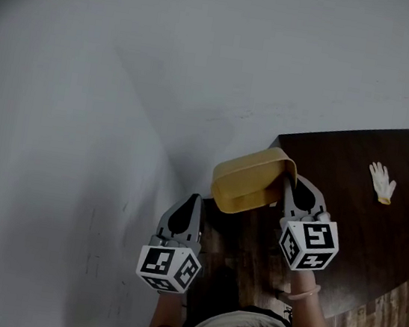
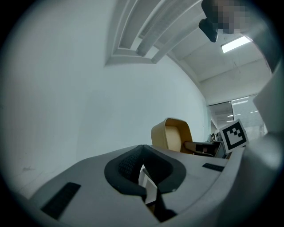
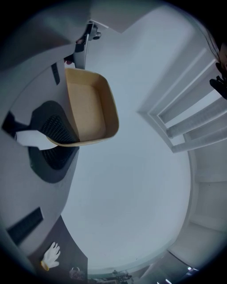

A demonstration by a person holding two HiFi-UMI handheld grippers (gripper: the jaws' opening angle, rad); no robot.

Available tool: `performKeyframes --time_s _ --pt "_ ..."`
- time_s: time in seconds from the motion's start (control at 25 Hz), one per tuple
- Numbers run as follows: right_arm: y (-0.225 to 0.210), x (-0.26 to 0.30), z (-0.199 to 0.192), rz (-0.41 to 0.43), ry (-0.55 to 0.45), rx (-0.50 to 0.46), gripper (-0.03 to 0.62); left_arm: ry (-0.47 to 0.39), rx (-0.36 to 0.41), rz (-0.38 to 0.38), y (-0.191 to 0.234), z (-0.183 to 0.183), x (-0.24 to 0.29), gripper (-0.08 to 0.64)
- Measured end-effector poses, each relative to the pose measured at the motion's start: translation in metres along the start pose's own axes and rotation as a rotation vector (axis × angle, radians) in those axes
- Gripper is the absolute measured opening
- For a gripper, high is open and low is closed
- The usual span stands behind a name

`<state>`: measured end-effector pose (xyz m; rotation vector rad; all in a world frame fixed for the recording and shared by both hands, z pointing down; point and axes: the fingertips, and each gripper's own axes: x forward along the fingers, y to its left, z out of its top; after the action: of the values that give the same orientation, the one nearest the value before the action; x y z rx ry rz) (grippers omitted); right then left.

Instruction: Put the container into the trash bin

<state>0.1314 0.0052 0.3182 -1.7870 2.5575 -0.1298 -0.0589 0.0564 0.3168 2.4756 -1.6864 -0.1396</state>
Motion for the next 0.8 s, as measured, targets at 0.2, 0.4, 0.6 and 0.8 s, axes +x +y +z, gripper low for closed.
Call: performKeyframes --time_s 0.2,0.4,0.6,0.8 --pt "0.007 0.04 0.0 -0.016 0.015 -0.003 0.012 0.012 -0.011 -0.015 0.032 0.003 0.029 0.02" --pt "0.014 0.076 0.002 -0.034 0.027 -0.013 0.012 0.015 -0.021 -0.025 0.065 0.011 0.054 0.02" --pt "0.017 0.094 0.002 -0.037 0.04 -0.014 0.012 0.018 -0.028 -0.026 0.08 0.013 0.067 0.02" --pt "0.018 0.127 -0.014 -0.037 0.077 -0.013 0.012 0.039 -0.04 -0.033 0.103 0.001 0.092 0.02"
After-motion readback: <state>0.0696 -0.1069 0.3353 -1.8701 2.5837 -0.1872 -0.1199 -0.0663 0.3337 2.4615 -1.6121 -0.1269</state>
